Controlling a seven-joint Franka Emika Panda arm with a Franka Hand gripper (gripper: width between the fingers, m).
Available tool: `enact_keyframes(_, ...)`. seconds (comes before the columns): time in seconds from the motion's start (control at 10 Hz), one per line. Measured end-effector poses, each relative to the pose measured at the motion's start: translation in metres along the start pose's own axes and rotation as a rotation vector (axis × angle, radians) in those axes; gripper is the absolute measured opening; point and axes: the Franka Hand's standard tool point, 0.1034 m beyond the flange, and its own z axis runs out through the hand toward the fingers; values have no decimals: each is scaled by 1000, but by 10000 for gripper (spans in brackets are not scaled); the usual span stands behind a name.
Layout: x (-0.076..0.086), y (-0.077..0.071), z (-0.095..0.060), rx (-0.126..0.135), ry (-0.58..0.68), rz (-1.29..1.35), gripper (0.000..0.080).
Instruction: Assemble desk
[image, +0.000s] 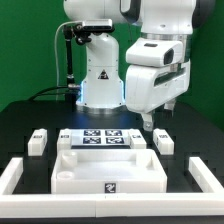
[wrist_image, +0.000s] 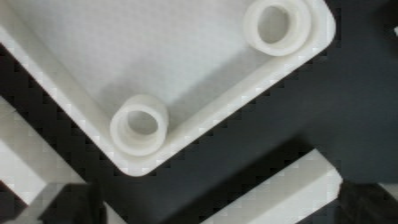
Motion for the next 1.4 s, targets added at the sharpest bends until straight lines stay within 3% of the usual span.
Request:
enact_keyframes(0.8, -3, 0, 2, -4, 3, -49, 650)
enact_keyframes(0.9, -25, -6, 11, -21, 16, -124, 650)
enact_keyframes(1.0, -44, -13, 15, -8, 2, -218, 650)
enact_keyframes(1.2, -82, -6, 29, -7, 9, -516, 650)
enact_keyframes(1.4, -86, -4, 30, -7, -1, -594, 650)
